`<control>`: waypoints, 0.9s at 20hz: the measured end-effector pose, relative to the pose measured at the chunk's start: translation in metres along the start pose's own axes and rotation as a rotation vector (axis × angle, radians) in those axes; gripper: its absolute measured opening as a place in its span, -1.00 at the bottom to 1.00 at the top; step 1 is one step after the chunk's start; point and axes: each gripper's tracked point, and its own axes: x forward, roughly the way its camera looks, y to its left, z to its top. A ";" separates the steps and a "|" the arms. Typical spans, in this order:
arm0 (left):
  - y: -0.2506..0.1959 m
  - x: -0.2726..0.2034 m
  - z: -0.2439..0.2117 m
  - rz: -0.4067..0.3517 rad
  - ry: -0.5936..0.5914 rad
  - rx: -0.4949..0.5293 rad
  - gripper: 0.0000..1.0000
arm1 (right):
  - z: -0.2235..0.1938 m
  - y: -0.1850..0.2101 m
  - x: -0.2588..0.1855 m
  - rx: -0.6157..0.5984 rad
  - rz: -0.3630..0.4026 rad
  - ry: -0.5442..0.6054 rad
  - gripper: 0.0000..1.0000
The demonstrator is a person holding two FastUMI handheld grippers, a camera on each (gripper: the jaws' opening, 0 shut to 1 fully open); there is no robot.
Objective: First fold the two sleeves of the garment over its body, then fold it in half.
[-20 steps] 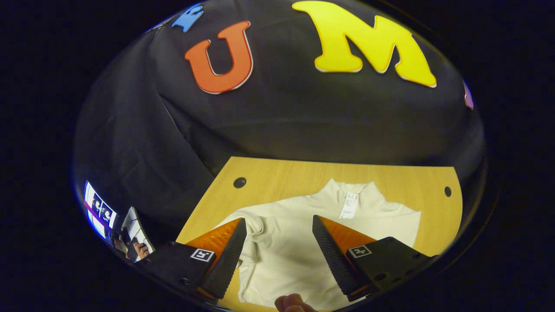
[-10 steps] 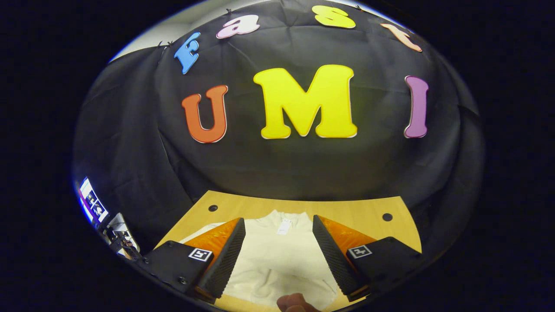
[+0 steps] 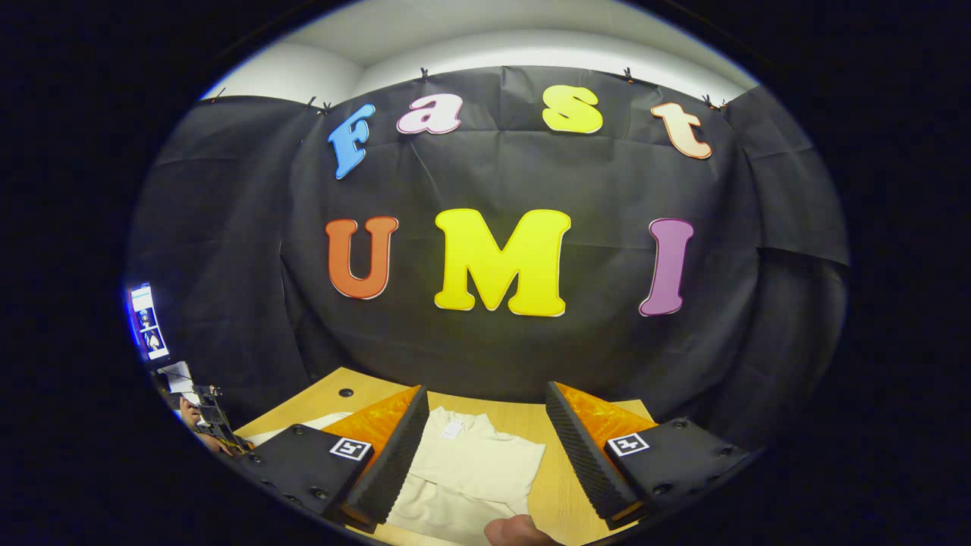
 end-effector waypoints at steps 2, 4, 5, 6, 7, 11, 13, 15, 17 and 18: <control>-0.003 0.004 0.002 -0.001 0.034 -0.017 0.96 | -0.003 0.011 -0.006 0.014 0.028 -0.004 0.93; -0.004 0.005 0.004 0.010 0.066 0.026 0.92 | -0.010 0.021 -0.006 0.018 0.049 0.009 0.87; -0.005 0.006 0.002 0.021 0.088 0.044 0.93 | -0.015 0.026 -0.006 0.022 0.064 0.020 0.93; -0.007 0.006 0.002 0.022 0.096 0.053 0.91 | -0.018 0.030 -0.006 0.023 0.071 0.030 0.94; -0.008 0.006 0.002 0.021 0.108 0.051 0.90 | -0.020 0.033 -0.003 0.019 0.078 0.035 0.94; -0.010 0.007 0.001 0.016 0.161 0.059 0.70 | -0.030 0.036 0.002 0.034 0.096 0.065 0.93; -0.012 0.005 -0.001 0.017 0.192 0.053 0.52 | -0.031 0.035 0.003 0.041 0.099 0.074 0.93; -0.016 0.005 -0.002 0.010 0.221 0.041 0.33 | -0.029 0.034 0.004 0.038 0.100 0.067 0.93; -0.021 0.005 -0.001 0.001 0.236 0.042 -0.01 | -0.026 0.030 0.005 0.032 0.096 0.058 0.93; -0.022 0.005 -0.001 0.005 0.238 0.045 -0.13 | -0.024 0.027 0.004 0.030 0.093 0.054 0.93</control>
